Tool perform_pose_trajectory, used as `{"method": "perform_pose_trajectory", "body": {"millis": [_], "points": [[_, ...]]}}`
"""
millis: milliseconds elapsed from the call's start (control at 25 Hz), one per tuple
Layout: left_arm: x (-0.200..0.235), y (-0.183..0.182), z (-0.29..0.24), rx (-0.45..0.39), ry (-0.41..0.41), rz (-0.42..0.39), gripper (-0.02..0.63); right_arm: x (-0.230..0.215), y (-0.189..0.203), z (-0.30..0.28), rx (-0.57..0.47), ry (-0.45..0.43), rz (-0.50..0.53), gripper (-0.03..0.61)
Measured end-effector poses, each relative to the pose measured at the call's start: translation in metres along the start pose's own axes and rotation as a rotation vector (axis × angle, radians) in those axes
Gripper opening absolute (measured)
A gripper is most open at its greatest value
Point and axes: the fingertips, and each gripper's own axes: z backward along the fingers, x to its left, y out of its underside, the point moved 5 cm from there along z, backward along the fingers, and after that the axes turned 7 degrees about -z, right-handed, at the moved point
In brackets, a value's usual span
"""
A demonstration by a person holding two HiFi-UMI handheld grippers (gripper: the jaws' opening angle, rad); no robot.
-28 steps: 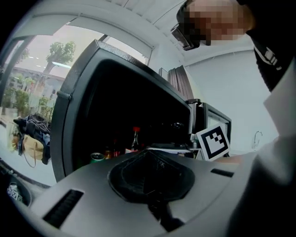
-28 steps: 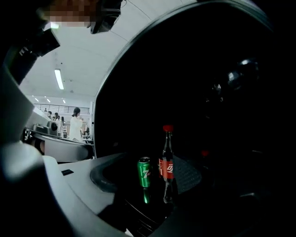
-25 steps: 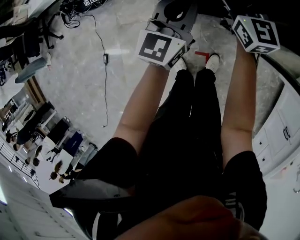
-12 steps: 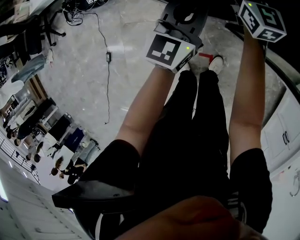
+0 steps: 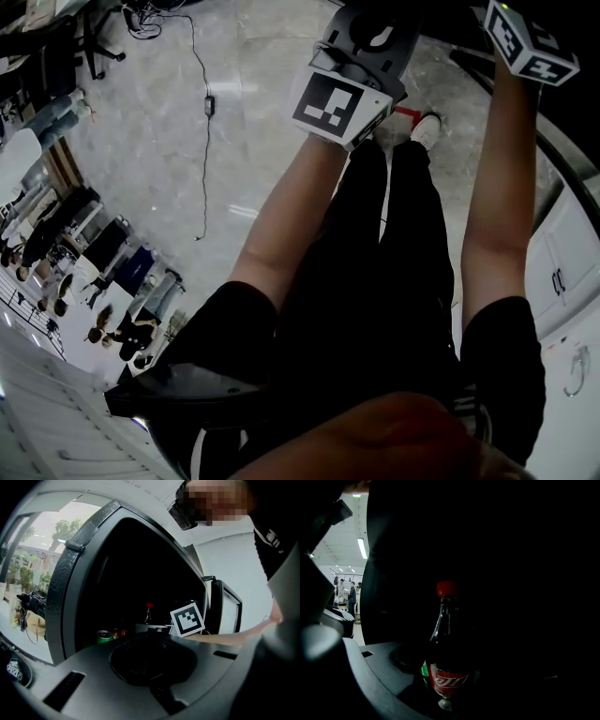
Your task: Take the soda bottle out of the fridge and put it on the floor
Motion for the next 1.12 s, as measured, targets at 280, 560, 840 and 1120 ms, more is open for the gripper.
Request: {"method": "perform_pose_trajectory", "body": {"millis": [280, 560, 840, 1120], "points": [[-0.009, 0.002, 0.021, -0.020, -0.039, -0.006, 0.001, 0.037, -0.005, 0.029, -0.039, -0.091, -0.009, 0.318], [-0.015, 0.011, 0.063, -0.005, -0.118, 0.005, 0.002, 0.087, -0.010, 0.064, -0.048, -0.216, -0.007, 0.318], [-0.007, 0.042, 0.107, 0.017, -0.235, 0.062, 0.002, 0.137, 0.010, 0.090, -0.015, -0.354, 0.006, 0.318], [0.003, 0.081, 0.145, 0.045, -0.321, 0.069, 0.000, 0.188, 0.071, 0.093, 0.071, -0.479, 0.008, 0.318]]}}
